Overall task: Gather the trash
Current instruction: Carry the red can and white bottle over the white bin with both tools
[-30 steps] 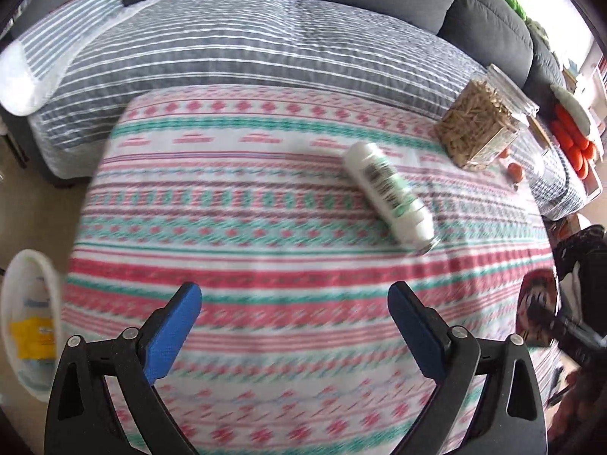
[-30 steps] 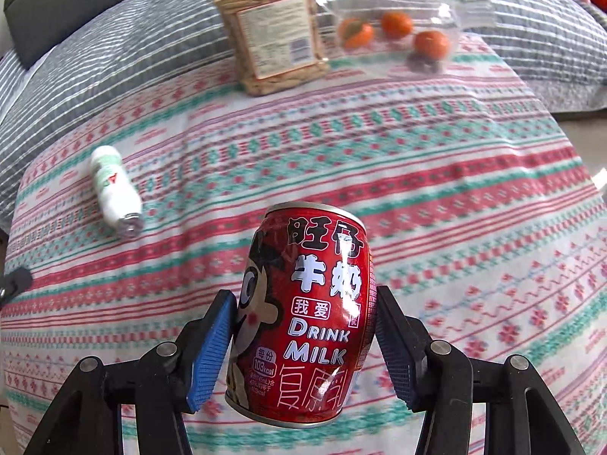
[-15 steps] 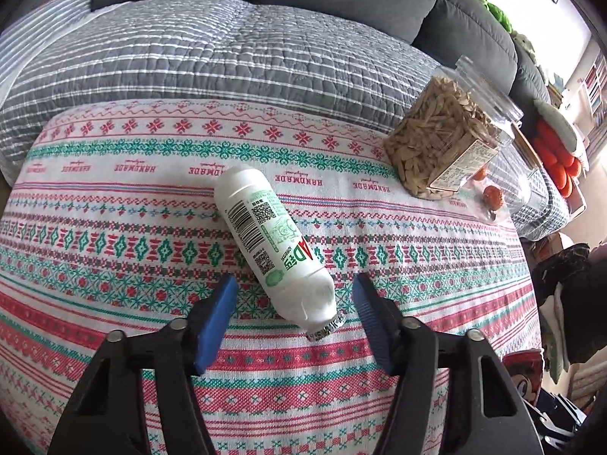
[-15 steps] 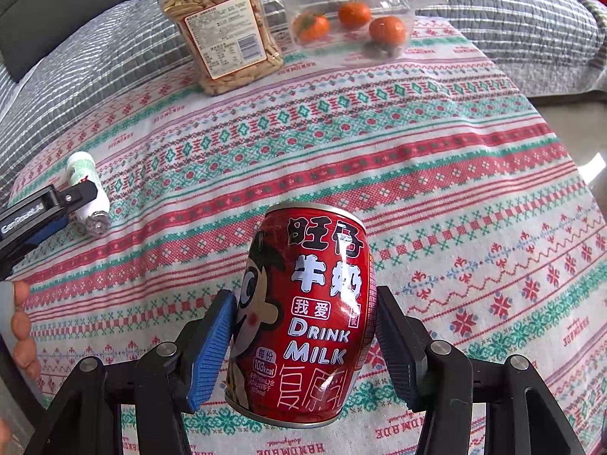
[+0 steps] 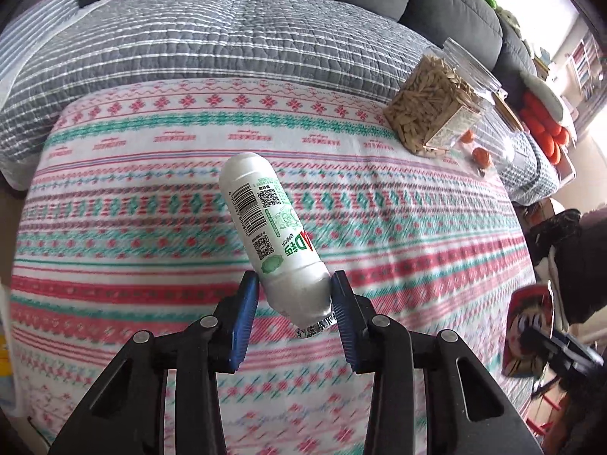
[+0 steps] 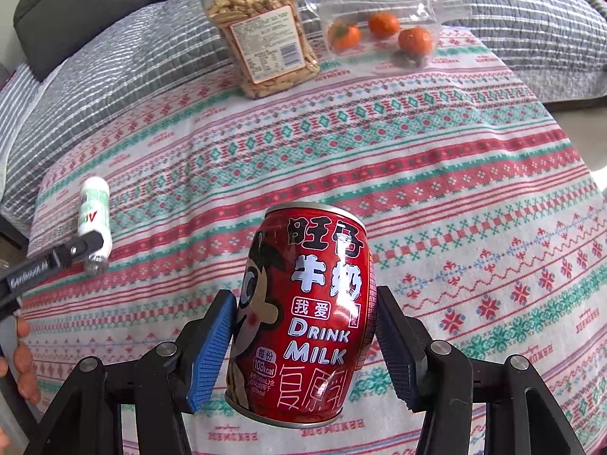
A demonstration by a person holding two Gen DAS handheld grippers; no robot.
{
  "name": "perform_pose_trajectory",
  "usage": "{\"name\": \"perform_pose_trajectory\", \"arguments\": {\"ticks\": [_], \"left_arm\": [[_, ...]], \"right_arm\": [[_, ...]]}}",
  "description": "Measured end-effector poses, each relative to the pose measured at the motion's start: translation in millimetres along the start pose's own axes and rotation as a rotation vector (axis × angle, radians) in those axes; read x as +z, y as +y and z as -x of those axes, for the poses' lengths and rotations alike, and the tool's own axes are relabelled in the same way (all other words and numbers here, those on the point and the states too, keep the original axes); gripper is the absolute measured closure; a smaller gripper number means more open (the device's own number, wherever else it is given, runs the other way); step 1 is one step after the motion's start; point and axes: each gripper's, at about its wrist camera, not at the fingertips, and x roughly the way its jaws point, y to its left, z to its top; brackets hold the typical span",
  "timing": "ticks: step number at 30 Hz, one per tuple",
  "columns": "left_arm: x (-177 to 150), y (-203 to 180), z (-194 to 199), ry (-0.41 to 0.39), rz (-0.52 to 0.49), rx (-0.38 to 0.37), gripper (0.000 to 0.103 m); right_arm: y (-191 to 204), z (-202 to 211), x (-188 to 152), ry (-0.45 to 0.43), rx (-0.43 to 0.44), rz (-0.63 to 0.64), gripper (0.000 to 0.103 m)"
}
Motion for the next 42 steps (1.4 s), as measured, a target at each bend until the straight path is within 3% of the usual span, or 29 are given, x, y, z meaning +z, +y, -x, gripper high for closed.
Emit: {"name": "perform_pose_trajectory", "arguments": {"ticks": [11,27,42], "left_arm": [[-41,66,71,-0.027,-0.024,0.010,0.062],[-83,165,141,-0.106,0.013,0.053,0.062],[-105,284,167,-0.136,0.183,0.103,0.062]], "right_arm": [[47,18,-9,-0.014,0.075,0.057,0.040],[176,-4,-41,0.030,0.143,0.293,0.040],[301,-40,-75,0.098,0.227,0.478,0.040]]}}
